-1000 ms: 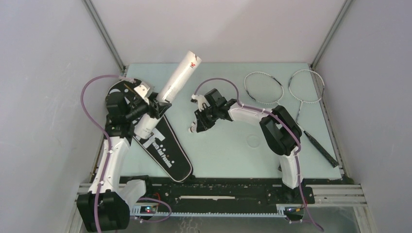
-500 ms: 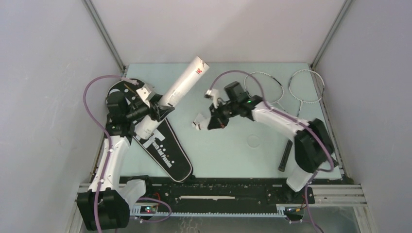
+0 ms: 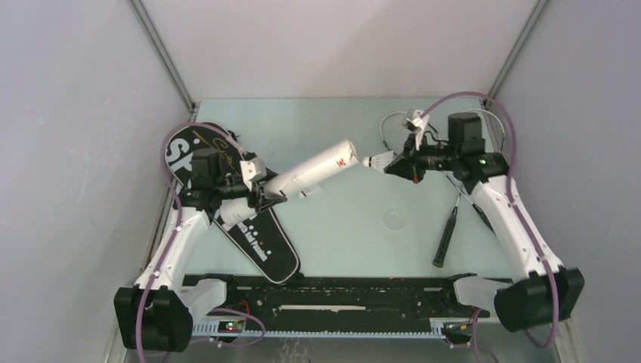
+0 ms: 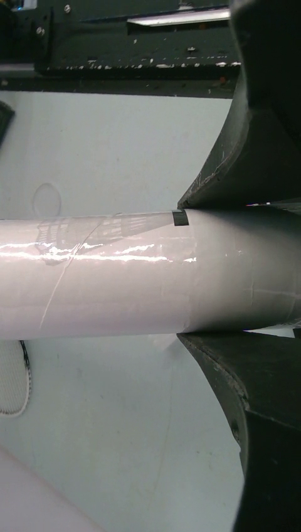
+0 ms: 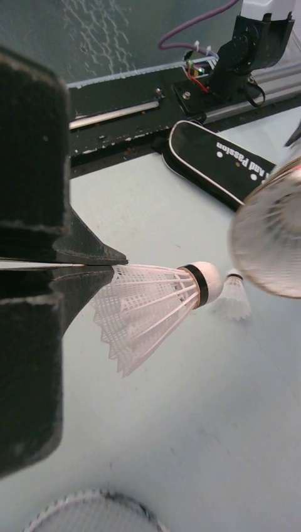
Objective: Pack up the badminton gear
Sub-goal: Place the shuttlecock at the shuttle tube.
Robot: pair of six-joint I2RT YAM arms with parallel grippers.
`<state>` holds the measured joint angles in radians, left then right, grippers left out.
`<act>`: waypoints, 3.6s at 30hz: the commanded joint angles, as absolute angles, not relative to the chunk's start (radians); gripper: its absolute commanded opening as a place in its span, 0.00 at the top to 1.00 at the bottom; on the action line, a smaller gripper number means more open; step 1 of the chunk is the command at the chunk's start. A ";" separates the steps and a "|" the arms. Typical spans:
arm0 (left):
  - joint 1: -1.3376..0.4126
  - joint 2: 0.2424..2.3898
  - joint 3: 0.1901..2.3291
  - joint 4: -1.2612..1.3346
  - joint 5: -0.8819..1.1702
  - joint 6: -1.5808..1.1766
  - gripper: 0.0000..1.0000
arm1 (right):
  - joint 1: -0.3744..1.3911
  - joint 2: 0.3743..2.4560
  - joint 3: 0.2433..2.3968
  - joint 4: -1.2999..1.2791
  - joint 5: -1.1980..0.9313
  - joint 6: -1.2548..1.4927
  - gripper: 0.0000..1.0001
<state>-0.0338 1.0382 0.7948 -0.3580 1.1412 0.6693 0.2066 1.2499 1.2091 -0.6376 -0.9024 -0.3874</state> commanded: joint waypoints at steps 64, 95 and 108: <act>-0.150 1.018 0.842 -0.606 1.169 1.057 0.58 | 0.394 1.194 1.284 -1.004 -1.044 -0.794 0.19; -0.151 1.055 0.868 -0.495 1.259 0.833 0.62 | 0.559 1.253 1.220 -0.764 -1.018 -0.601 0.12; -0.150 1.034 0.826 -0.325 1.204 0.669 0.62 | 0.499 1.198 1.196 -0.728 -1.003 -0.569 0.09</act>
